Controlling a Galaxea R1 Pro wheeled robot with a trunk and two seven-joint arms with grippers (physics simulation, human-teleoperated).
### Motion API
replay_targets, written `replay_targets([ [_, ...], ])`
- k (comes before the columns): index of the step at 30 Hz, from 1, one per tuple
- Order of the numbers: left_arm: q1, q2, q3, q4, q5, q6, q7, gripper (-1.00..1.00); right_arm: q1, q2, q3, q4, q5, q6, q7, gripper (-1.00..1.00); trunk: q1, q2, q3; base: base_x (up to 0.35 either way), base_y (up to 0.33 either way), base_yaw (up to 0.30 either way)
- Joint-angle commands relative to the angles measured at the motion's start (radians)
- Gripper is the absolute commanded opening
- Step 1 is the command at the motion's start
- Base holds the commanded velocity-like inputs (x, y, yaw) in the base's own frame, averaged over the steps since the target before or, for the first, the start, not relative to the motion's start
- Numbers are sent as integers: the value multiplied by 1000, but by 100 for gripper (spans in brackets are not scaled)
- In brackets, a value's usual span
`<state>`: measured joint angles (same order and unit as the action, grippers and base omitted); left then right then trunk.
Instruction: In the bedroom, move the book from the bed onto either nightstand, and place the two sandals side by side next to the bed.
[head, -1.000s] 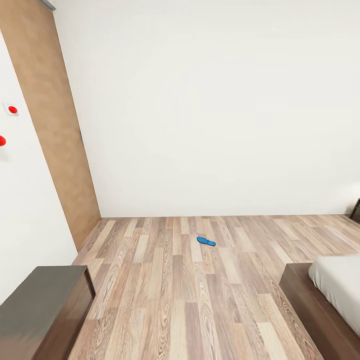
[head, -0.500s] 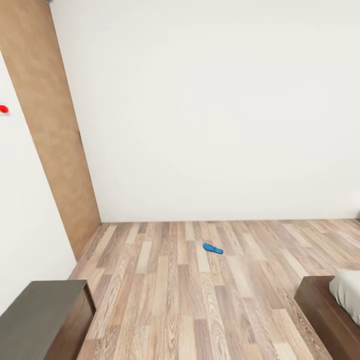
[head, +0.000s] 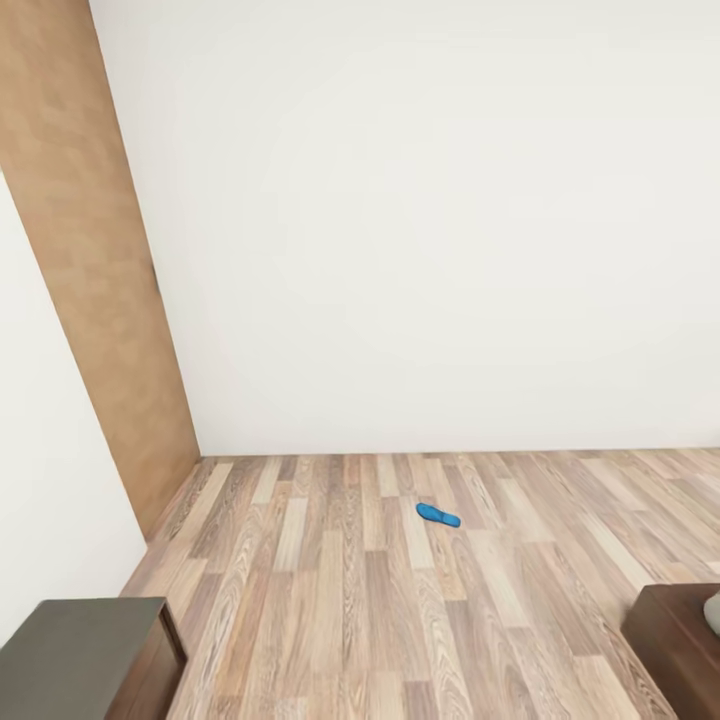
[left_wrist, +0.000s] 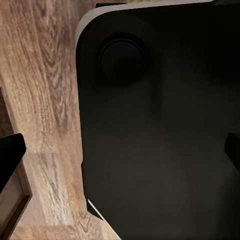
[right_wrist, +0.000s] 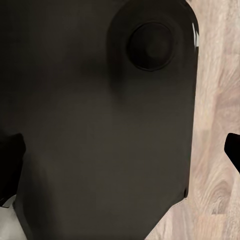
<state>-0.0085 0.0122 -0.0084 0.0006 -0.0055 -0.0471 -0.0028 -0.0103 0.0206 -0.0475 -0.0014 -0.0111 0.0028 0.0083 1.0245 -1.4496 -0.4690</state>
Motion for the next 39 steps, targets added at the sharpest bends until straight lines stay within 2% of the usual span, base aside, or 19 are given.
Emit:
replay_targets([
  [1, -1, 0, -1, 1, -1, -4, 0, 100, 0, 0, -5, 0, -1, 0, 1, 100, 1, 0, -1, 319, 95, 0],
  [39, -1, -3, -1, -11, -1, -4, 0, 100, 0, 1, -4, 0, -1, 0, 1, 100, 1, 0, -1, 319, 89, 0],
])
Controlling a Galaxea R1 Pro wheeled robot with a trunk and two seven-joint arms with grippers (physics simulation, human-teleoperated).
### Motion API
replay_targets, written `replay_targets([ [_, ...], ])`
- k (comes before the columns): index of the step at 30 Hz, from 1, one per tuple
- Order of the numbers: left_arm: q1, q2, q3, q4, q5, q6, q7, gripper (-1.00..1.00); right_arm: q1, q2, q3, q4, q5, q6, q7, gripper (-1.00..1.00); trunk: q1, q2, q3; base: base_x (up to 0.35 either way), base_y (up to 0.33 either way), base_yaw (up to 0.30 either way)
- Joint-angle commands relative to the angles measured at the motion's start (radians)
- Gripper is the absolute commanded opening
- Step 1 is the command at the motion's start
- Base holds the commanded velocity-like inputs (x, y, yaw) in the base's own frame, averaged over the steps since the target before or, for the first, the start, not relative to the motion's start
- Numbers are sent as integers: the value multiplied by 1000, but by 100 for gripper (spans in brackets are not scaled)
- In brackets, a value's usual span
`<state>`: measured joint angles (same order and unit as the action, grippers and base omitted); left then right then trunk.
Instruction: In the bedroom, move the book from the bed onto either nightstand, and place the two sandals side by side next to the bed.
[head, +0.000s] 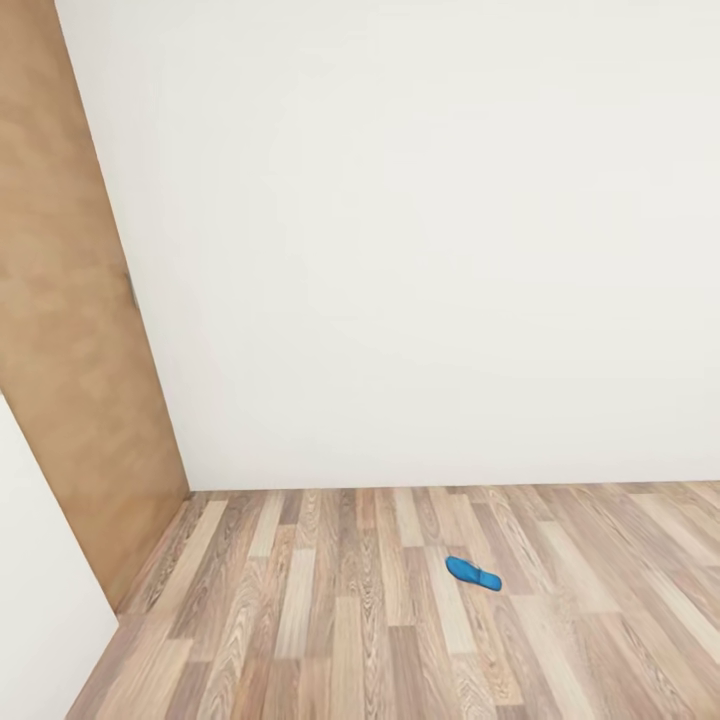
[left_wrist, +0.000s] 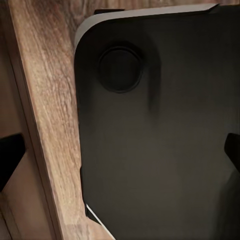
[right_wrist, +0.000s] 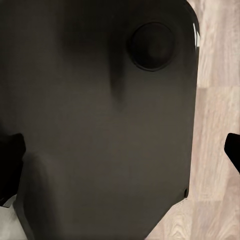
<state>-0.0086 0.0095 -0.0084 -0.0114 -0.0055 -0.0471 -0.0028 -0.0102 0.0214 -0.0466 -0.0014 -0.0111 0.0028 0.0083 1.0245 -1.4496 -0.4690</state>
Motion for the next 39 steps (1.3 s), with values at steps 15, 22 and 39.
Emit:
replay_targets([
  [15, -1, 0, -2, -2, -1, -4, 0, 100, -1, 10, -4, 0, -1, 0, 1, 100, 1, 0, -1, 319, 85, 0],
  [22, -1, -1, -2, -2, -1, -4, 0, 100, -1, 11, -4, 0, -1, 0, 1, 100, 1, 0, -1, 320, 80, 0],
  [39, -1, -2, -2, -2, -1, -4, 0, 100, 0, 12, -4, -1, -1, 0, 1, 100, 1, 0, -1, 319, 62, 0],
])
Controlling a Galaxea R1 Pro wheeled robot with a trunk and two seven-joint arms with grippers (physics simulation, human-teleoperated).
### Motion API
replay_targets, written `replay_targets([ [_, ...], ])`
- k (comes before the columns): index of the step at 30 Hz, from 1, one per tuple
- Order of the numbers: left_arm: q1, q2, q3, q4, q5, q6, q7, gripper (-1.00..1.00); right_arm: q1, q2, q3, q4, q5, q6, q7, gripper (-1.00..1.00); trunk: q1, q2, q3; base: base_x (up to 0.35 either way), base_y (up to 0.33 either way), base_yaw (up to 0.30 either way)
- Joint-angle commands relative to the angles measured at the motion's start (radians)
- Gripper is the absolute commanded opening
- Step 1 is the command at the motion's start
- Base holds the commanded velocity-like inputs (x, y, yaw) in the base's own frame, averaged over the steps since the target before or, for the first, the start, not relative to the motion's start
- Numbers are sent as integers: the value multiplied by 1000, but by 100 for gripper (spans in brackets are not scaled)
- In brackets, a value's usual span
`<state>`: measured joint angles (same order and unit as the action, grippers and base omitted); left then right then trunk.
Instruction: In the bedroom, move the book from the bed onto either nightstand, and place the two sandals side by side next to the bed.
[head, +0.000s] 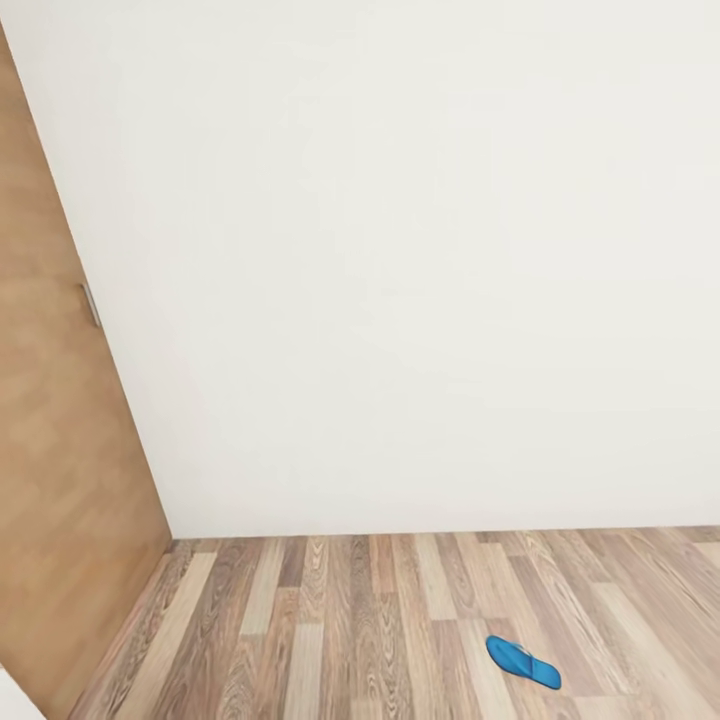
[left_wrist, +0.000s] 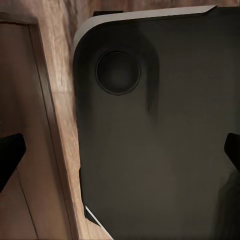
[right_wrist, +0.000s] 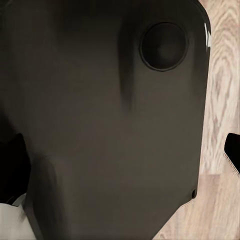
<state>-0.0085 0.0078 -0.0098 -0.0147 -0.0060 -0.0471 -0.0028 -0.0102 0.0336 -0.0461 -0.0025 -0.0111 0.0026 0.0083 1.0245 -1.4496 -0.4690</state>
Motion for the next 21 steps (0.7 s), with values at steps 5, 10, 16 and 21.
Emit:
replay_targets([
  [5, -1, 1, -1, 1, -1, -4, 0, 100, 0, 0, -4, 0, -1, 0, 1, 100, 1, 0, -1, 319, 11, 0],
  [10, -1, 1, -1, 1, -1, -4, 0, 100, 0, 0, -4, -1, -1, 0, 1, 100, 1, 0, -1, 319, 3, 0],
  [16, -1, 1, -1, 1, 0, -4, 0, 100, -1, 0, -4, -1, -1, 0, 1, 100, 1, 0, -1, 319, 1, 0],
  [21, -1, 1, -1, 1, -1, -4, 0, 100, -1, 4, -4, -1, -1, 0, 1, 100, 1, 0, -1, 319, 0, 0],
])
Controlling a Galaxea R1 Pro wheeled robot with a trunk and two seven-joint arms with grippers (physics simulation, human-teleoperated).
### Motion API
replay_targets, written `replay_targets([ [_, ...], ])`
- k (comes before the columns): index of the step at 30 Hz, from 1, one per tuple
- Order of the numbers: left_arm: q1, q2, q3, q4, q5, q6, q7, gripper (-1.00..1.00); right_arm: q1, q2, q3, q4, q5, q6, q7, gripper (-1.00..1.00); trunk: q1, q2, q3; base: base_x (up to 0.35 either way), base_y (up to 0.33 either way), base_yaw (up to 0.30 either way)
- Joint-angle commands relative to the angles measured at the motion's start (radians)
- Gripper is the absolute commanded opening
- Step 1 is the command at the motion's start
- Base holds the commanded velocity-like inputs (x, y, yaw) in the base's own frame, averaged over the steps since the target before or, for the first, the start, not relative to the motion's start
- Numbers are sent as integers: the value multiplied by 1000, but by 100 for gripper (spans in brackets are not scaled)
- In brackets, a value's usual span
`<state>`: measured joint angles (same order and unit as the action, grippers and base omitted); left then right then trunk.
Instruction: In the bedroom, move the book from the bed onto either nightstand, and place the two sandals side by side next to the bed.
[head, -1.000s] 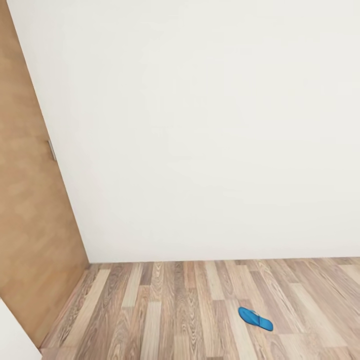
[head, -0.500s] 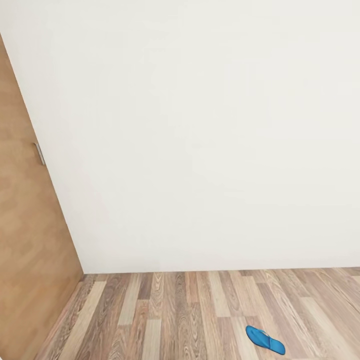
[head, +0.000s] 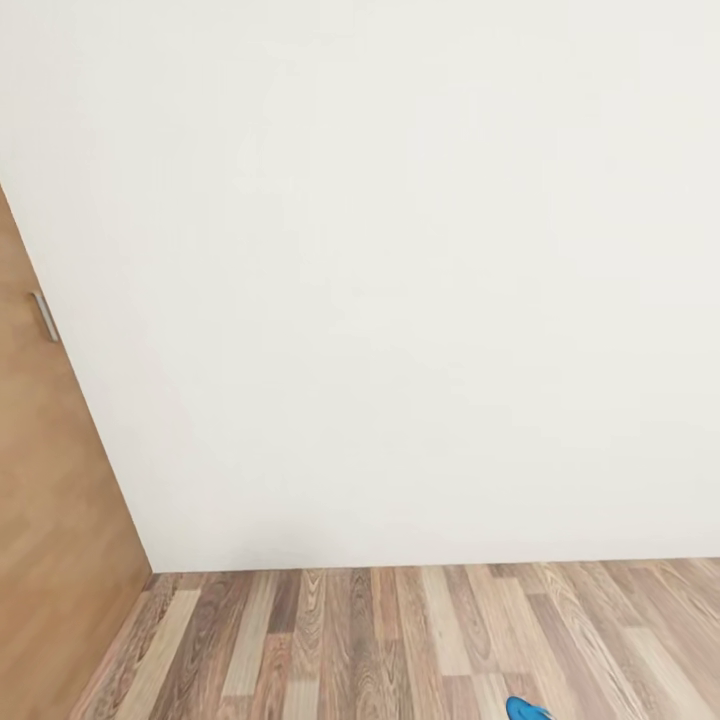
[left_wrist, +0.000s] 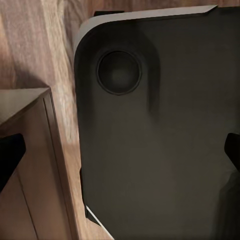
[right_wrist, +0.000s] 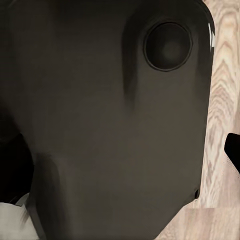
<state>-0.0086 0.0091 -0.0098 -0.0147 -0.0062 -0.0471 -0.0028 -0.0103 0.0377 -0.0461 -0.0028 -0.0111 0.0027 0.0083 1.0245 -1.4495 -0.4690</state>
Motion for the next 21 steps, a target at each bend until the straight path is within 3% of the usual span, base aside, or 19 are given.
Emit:
replay_targets([
  [1, -1, 0, -1, 1, -1, -4, 0, 100, 0, 1, -4, 0, -1, 0, 1, 100, 1, 0, -1, 319, 0, 0],
  [10, -1, 0, -1, 1, 0, -4, 0, 100, 0, 3, -4, 0, -1, 0, 1, 100, 1, 0, -2, 313, 0, 32],
  [21, -1, 0, -1, 1, 0, -4, 0, 100, 0, 4, -4, 0, -1, 0, 1, 100, 1, 0, -8, 298, 0, 110],
])
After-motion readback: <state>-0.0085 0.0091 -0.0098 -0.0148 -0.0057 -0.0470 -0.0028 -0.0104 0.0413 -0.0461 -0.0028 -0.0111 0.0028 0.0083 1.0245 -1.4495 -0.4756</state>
